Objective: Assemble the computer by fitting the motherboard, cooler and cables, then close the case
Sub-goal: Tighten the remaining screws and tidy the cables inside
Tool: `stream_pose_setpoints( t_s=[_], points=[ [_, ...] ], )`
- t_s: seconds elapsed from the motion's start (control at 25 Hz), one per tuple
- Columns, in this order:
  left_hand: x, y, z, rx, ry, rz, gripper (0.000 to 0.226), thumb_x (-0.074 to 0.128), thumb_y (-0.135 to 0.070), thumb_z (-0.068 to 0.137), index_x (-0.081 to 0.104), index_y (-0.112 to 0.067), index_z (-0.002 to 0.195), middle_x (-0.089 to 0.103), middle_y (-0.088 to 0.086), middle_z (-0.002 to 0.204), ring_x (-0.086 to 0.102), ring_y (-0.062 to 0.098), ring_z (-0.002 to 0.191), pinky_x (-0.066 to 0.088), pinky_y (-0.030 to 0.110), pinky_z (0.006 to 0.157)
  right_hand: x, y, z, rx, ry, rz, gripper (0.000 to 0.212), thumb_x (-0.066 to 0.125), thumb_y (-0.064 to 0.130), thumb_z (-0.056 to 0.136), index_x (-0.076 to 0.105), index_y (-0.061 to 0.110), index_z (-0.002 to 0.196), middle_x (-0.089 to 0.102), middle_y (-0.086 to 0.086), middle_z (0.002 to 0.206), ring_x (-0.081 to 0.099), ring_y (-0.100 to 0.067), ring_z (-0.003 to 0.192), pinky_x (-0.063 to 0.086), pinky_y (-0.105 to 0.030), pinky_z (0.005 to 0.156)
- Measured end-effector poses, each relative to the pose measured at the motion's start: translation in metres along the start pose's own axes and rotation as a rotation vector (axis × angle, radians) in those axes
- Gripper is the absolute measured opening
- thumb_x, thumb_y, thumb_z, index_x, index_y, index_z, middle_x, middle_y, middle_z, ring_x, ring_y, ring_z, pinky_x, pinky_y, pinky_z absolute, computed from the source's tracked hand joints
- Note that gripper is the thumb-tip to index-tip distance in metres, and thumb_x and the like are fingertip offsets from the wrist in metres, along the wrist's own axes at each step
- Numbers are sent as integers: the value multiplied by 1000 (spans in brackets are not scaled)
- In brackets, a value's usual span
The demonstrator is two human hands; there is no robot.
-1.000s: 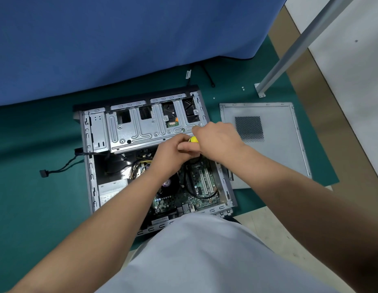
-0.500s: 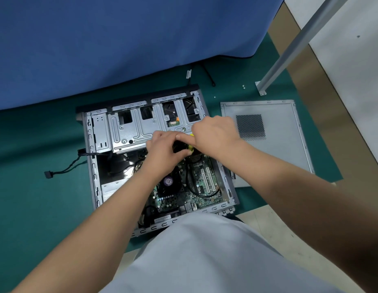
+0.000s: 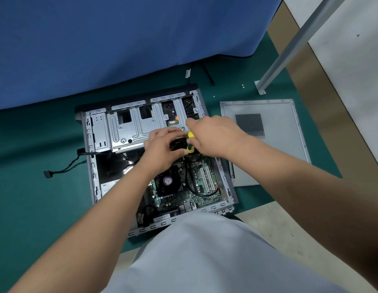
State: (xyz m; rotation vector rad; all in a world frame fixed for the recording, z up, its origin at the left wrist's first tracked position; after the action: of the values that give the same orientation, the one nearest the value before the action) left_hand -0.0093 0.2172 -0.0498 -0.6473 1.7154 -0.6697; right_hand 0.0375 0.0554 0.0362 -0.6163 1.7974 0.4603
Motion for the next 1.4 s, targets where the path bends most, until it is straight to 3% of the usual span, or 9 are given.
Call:
stream_pose_setpoints(
  t_s=[0.2, 0.6, 0.68, 0.76, 0.96, 1.04, 1.12, 1.2, 1.4],
  points=[
    [-40, 41, -22, -3, -267, 173, 32, 63, -36, 99, 65, -33, 131, 59, -11, 139, 44, 17, 137, 25, 42, 110, 12, 3, 6, 159, 49, 81, 41, 40, 45, 102, 50, 12, 124, 60, -13, 113, 58, -34, 89, 37, -36, 62],
    [-45, 91, -54, 26, -161, 590, 52, 34, -51, 104, 36, -38, 154, 27, -9, 168, 20, 15, 156, 12, 38, 127, 9, -11, -1, -74, 203, 209, 38, 60, 14, 94, 59, 31, 128, 50, 0, 124, 61, -26, 94, 55, -41, 77],
    [-44, 93, -54, 30, -186, 602, 50, 35, -47, 104, 39, -38, 153, 30, -9, 167, 22, 15, 156, 12, 37, 127, 11, -5, 1, -6, 134, 104, 20, 53, 32, 101, 62, 23, 117, 54, -2, 99, 59, -27, 85, 47, -35, 60],
    [-44, 95, -55, 39, -204, 604, 50, 36, -45, 103, 40, -38, 153, 31, -9, 166, 23, 16, 155, 12, 36, 126, 15, 4, 3, 125, 124, 40, 51, 35, 58, 104, 61, 15, 101, 50, 1, 77, 57, -26, 75, 34, -31, 50],
    [-44, 94, -54, 48, -225, 588, 49, 36, -42, 103, 42, -37, 151, 34, -8, 165, 24, 16, 155, 13, 36, 126, 21, 11, -4, -71, 210, 103, 45, 65, 40, 97, 51, 20, 134, 45, -8, 127, 62, -28, 84, 56, -40, 66],
    [-44, 94, -55, 45, -226, 589, 49, 36, -42, 103, 43, -38, 151, 34, -9, 165, 24, 15, 155, 15, 37, 126, 23, 11, -7, -101, 210, 99, 40, 66, 14, 92, 53, 20, 130, 50, -7, 114, 60, -27, 79, 55, -39, 62],
    [-44, 93, -55, 43, -233, 586, 49, 36, -41, 103, 43, -38, 151, 34, -9, 165, 24, 15, 155, 15, 37, 126, 26, 16, -5, 61, 107, 64, 19, 55, 32, 100, 55, 15, 109, 51, -3, 83, 63, -29, 77, 48, -36, 55],
    [-44, 93, -55, 42, -234, 585, 49, 35, -41, 103, 43, -38, 151, 34, -8, 165, 24, 15, 155, 15, 38, 126, 26, 17, -3, 222, 79, 26, 50, 41, 62, 101, 53, 14, 93, 48, 1, 70, 62, -28, 74, 38, -32, 51],
    [-45, 92, -55, 44, -237, 591, 49, 34, -39, 103, 43, -38, 151, 35, -8, 164, 24, 15, 155, 16, 38, 126, 21, 5, -9, -32, 216, 193, 40, 62, 36, 98, 51, 27, 135, 55, -6, 120, 63, -30, 97, 52, -37, 73]
  ],
)
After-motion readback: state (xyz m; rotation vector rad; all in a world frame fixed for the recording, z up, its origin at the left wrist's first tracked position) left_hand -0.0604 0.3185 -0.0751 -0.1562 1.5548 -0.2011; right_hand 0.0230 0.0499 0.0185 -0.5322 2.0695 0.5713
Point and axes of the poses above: each hand's wrist, its own z-axis towards the middle knuckle, its own x-axis out of the palm, y = z × x, the point moved 2 cm from there along z, towards the middle knuckle
